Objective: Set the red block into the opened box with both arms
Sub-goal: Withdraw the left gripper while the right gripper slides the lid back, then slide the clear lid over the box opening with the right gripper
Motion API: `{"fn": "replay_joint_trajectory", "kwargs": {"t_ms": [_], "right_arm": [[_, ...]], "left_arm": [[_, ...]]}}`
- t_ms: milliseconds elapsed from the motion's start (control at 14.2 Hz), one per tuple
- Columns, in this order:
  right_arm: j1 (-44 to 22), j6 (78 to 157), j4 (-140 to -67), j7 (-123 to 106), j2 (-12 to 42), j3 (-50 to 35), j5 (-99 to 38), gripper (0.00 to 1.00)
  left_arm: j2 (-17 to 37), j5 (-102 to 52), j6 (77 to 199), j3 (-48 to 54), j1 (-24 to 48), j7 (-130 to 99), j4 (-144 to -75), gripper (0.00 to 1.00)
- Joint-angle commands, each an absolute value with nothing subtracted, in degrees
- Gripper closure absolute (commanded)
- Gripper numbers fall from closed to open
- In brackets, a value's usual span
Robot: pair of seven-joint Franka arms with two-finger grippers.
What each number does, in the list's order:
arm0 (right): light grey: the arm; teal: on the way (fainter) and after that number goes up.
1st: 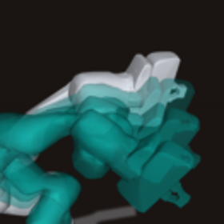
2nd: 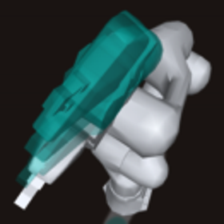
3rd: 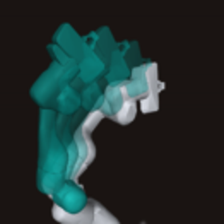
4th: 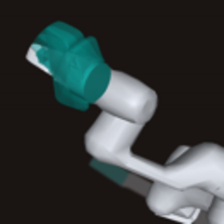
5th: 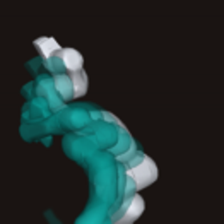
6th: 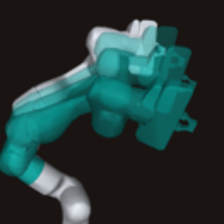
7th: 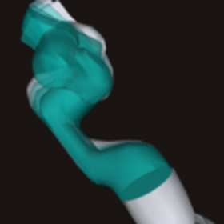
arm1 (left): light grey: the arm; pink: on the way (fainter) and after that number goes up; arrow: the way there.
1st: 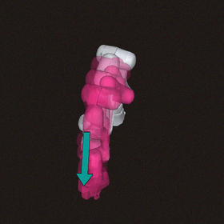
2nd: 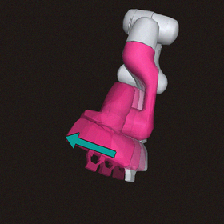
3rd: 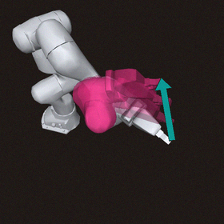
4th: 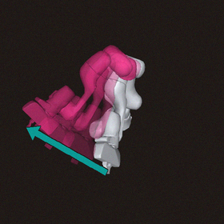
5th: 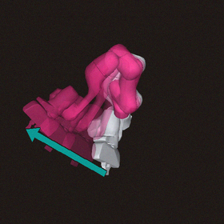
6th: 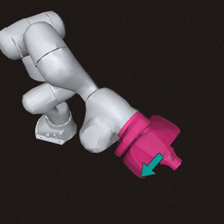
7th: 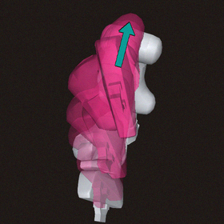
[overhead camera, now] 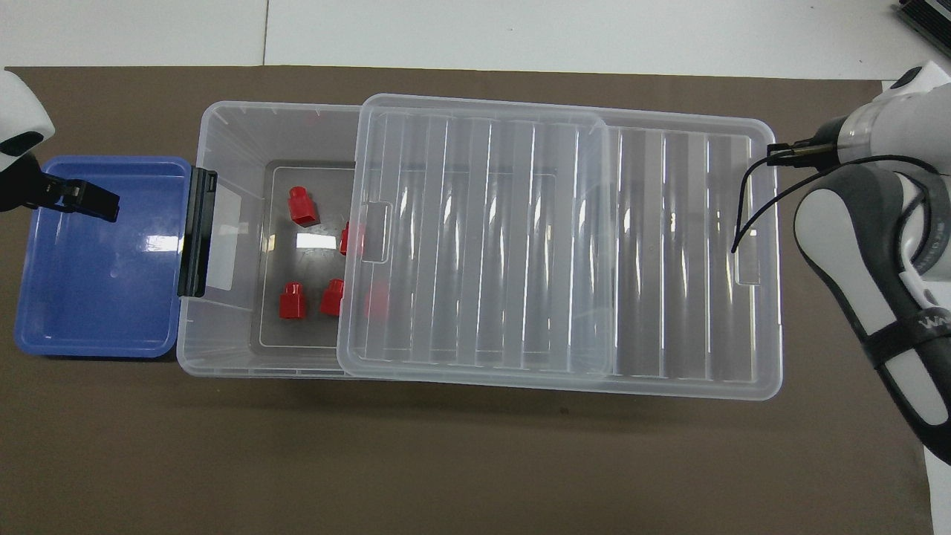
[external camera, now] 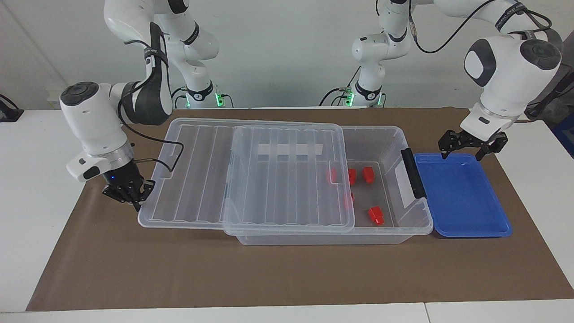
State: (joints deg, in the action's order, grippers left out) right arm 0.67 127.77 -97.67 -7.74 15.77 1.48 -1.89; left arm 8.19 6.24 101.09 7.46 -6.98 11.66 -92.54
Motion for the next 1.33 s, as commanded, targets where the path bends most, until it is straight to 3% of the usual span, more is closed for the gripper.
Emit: {"fn": "replay_joint_trajectory", "kwargs": {"t_ms": [0,702,773,983,1264], "right_arm": [[0.7,125.6,-97.1,-9.9,15.9,-0.1,-3.3,1.0],[0.4,118.1,-97.1,-8.2,14.3,-2.6,-3.3,1.0],[0.4,116.8,-97.1,-8.2,14.1,-2.6,-3.3,1.0],[0.3,113.2,-97.2,-8.0,13.5,-3.8,-3.3,1.0],[-0.3,111.2,-97.8,-2.9,13.0,-6.0,-3.3,1.0]], "left_arm": [[5.7,5.8,102.7,6.9,-6.1,13.2,-95.7,0.0],[0.9,0.6,99.6,4.3,-8.0,21.5,-94.5,0.0],[0.4,0.5,100.2,3.5,-5.7,21.4,-95.6,0.0],[-2.5,0.6,104.8,-11.8,10.3,21.1,-101.6,0.0],[-2.6,0.6,106.1,-12.4,11.2,21.0,-102.8,0.0]]}}
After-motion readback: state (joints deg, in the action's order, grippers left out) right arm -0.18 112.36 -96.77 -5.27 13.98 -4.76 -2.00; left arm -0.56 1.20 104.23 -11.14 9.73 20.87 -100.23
